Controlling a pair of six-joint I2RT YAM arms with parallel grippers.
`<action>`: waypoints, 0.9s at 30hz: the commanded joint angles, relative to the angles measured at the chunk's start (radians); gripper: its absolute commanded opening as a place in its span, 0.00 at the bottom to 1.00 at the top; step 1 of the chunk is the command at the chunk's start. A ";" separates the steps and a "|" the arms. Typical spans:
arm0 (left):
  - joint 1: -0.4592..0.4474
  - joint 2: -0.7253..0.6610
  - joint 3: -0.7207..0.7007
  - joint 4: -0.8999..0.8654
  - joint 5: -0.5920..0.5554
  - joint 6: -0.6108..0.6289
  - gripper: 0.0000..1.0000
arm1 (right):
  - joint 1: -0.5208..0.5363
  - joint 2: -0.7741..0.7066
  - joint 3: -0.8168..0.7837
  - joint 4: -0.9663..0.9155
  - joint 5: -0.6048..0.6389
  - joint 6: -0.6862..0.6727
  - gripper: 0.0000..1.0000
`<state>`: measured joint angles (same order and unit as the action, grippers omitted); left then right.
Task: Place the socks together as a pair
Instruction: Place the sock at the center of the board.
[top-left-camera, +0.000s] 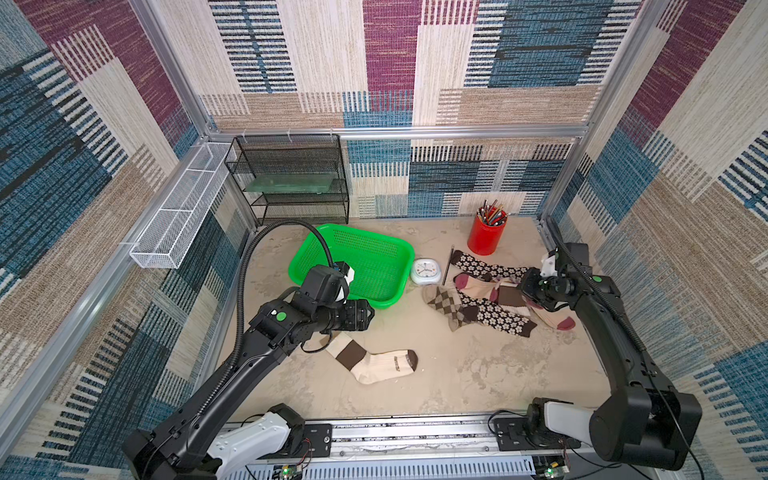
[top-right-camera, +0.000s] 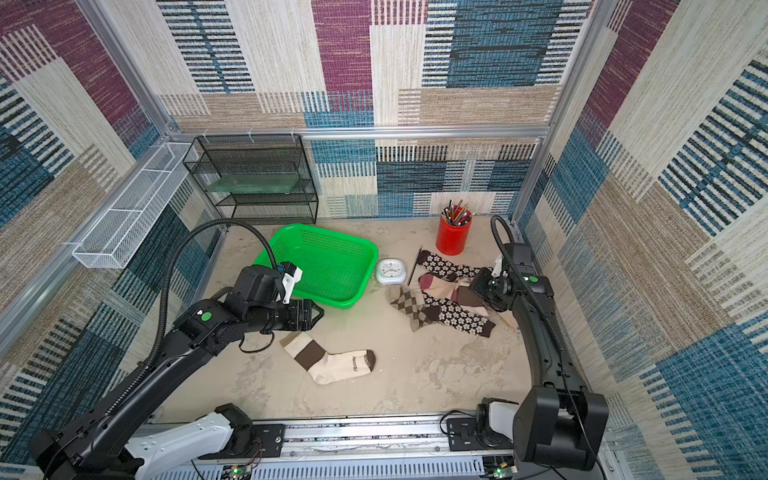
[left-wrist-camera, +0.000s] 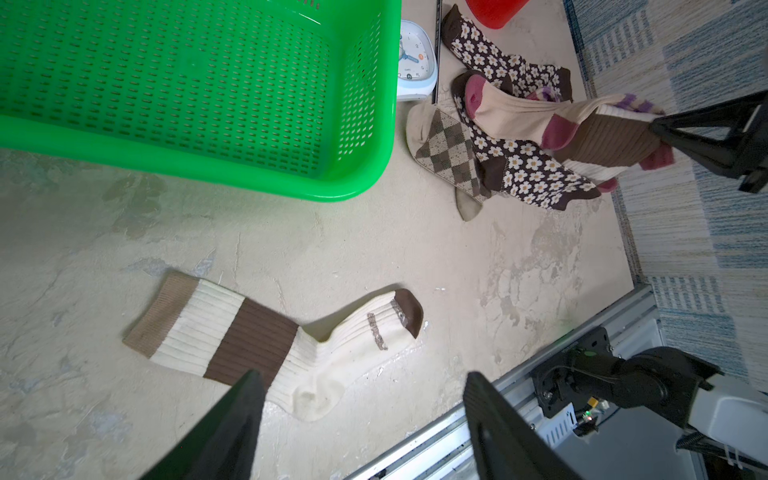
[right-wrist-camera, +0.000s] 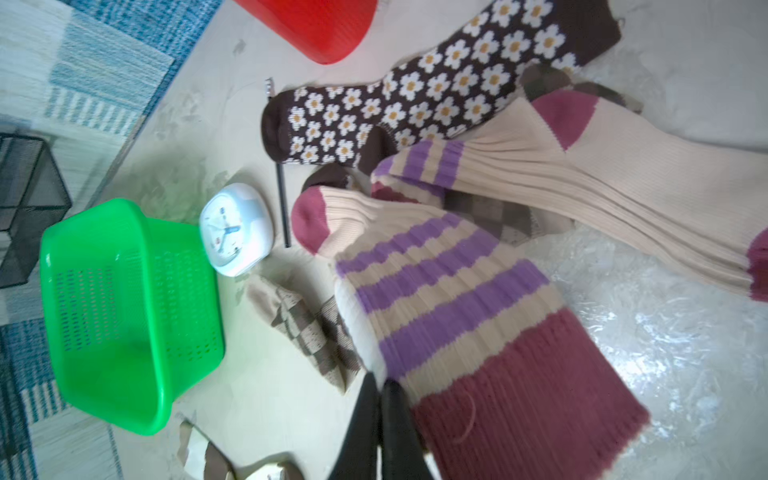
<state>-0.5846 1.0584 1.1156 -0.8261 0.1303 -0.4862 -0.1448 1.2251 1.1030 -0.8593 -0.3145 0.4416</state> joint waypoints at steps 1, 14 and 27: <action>0.002 0.000 0.012 0.005 0.000 0.036 0.76 | 0.031 -0.015 0.067 -0.049 -0.087 -0.025 0.00; 0.003 -0.012 0.028 0.015 0.010 0.065 0.76 | 0.240 0.049 0.084 -0.027 -0.280 0.048 0.00; -0.159 0.025 -0.074 0.116 0.031 0.004 0.73 | 0.069 0.016 -0.380 0.116 -0.008 0.044 0.49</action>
<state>-0.7002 1.0615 1.0481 -0.7708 0.1650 -0.4541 -0.0532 1.2724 0.7265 -0.8165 -0.4091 0.4923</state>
